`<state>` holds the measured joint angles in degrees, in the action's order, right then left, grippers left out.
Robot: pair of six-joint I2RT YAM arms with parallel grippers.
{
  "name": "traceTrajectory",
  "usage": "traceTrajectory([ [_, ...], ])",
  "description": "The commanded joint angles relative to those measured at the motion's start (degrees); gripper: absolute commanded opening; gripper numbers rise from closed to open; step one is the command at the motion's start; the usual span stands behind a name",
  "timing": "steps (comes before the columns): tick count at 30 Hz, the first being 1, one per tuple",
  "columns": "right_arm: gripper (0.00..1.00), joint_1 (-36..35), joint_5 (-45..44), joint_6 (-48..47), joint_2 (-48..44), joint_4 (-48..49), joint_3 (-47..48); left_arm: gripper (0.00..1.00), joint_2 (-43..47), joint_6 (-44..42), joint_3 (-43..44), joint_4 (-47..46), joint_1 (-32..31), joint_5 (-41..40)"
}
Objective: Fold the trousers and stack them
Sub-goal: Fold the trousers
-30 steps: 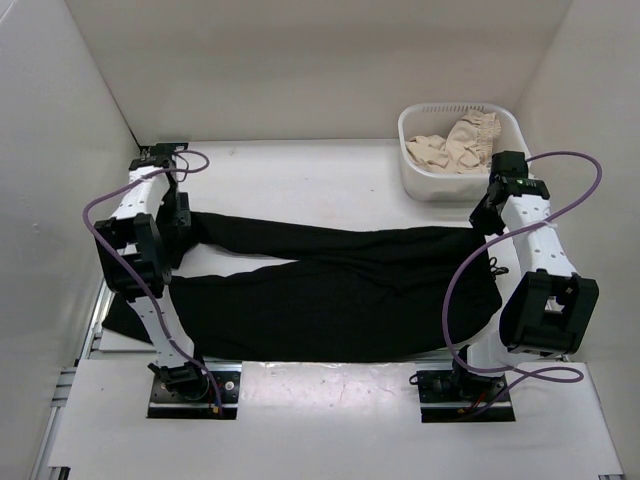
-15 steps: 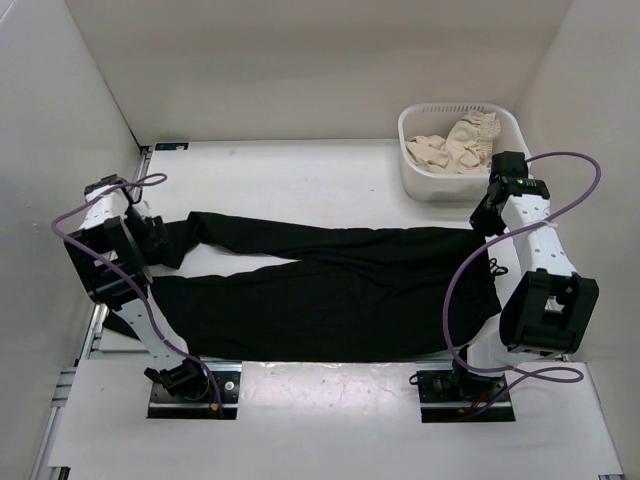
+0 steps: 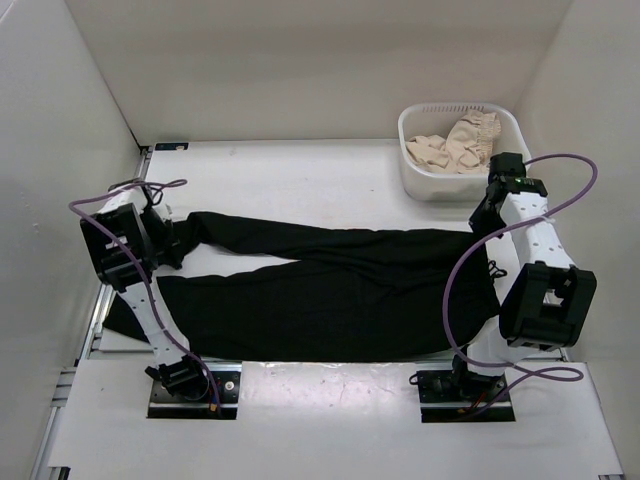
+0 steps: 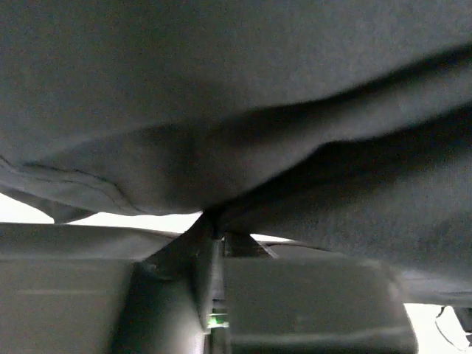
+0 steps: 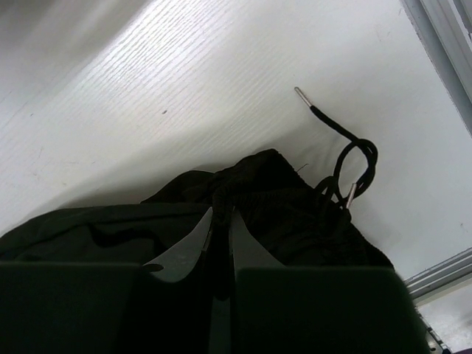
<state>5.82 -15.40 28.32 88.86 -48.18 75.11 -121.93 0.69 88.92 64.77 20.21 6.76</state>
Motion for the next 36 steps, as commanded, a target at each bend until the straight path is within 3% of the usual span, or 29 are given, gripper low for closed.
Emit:
traceTrajectory([
  [1, 0.0, 1.8, 0.0, 0.3, 1.5, -0.2, 2.5, 0.14, -2.5, -0.7, 1.3, -4.0, 0.2, -3.1],
  [5, 0.0, 3.0, 1.1, -1.6, 1.0, -1.5, 5.8, 0.14, -0.2, -0.7, 6.6, -5.4, 1.0, -13.3],
  [11, 0.0, 9.1, 1.9, -4.1, -8.3, -2.5, 4.2, 0.14, 7.2, -0.7, 16.4, -5.9, 6.8, -24.8],
  [17, 0.0, 9.8, 1.9, -6.5, -14.3, -1.9, 0.9, 0.14, 12.1, -0.7, 15.8, -5.9, 8.2, -28.4],
  [25, 0.0, 9.8, 4.1, -6.5, -15.5, -2.4, 0.9, 0.14, 15.1, -0.7, 15.1, -5.9, 8.2, -30.3],
  [28, 0.0, 9.8, 5.4, -6.0, -17.6, -5.8, 0.0, 0.14, 18.6, -0.7, 9.3, -5.9, 9.7, -31.6],
  [30, 0.0, 9.8, 5.4, -4.4, -21.7, -7.1, -5.0, 0.14, 22.3, -0.7, 4.6, -5.9, 12.2, -31.6],
  [34, 0.0, 10.3, 4.0, 0.1, -29.3, -9.1, -17.9, 0.14, 26.8, -0.7, -13.3, -9.0, 17.0, -30.4],
  [36, 0.0, 11.1, 4.9, 1.4, -30.8, -9.9, -24.7, 0.14, 26.8, -0.7, -17.1, -10.4, 18.5, -30.4],
])
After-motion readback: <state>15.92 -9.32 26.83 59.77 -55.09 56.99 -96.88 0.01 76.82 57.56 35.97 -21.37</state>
